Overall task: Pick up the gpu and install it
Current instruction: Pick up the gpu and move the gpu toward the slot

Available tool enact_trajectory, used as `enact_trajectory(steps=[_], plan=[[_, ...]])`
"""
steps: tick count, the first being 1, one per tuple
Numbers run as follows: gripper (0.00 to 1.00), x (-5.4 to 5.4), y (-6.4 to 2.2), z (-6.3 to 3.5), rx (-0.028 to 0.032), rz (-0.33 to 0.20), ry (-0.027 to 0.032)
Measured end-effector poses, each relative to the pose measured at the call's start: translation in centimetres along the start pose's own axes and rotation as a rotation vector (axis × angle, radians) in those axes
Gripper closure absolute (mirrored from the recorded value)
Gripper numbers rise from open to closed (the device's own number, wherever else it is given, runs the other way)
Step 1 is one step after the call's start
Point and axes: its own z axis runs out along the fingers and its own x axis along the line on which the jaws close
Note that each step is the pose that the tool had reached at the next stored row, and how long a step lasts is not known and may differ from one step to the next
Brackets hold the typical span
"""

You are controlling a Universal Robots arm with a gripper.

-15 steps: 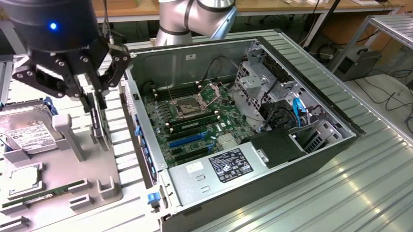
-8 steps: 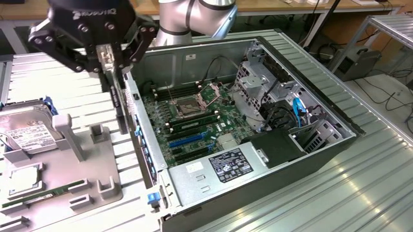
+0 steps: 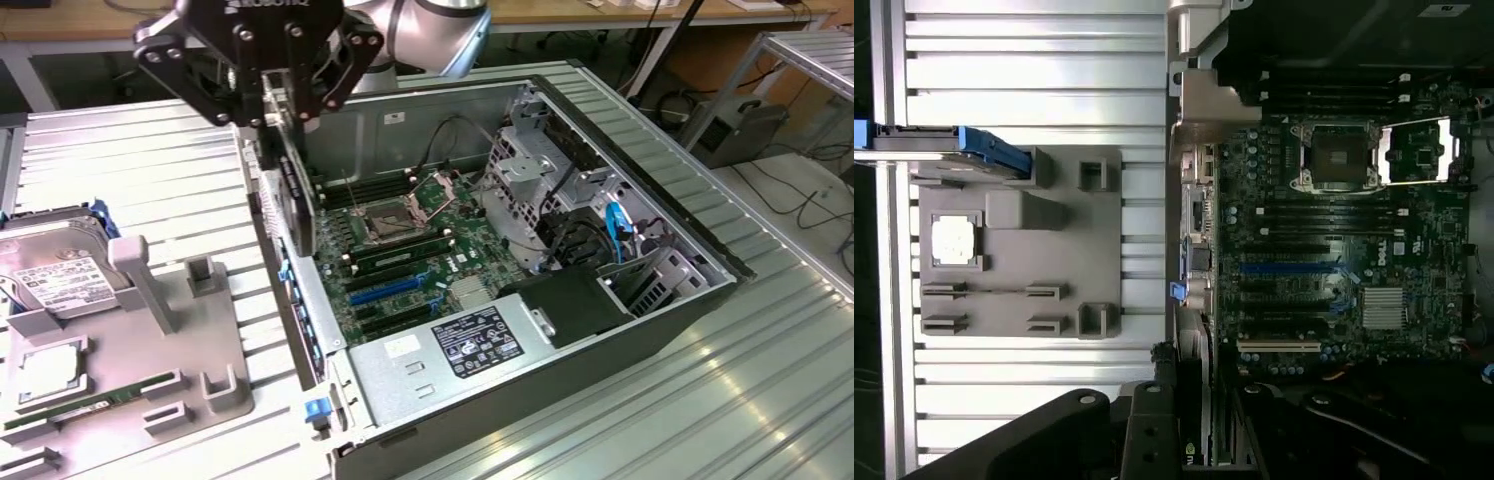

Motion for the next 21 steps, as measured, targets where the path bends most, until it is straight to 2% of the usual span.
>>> enact_trajectory(steps=[2, 4, 12, 13, 16, 21], plan=[[0.74, -0.9, 0.0, 0.01, -0.0001, 0.0, 0.0023], [0.74, -2.4, -0.01, 0.04, -0.0011, 0.0, 0.0041], [0.74, -6.1, -0.02, 0.36, -0.0028, 0.0, 0.0102], [0.74, -7.0, -0.02, 0.49, -0.0027, 0.0, 0.0122], [0.74, -8.8, -0.04, 0.87, -0.0028, 0.0, 0.0157], [0.74, -11.4, -0.06, 1.7, -0.0025, 0.001, 0.0166]])
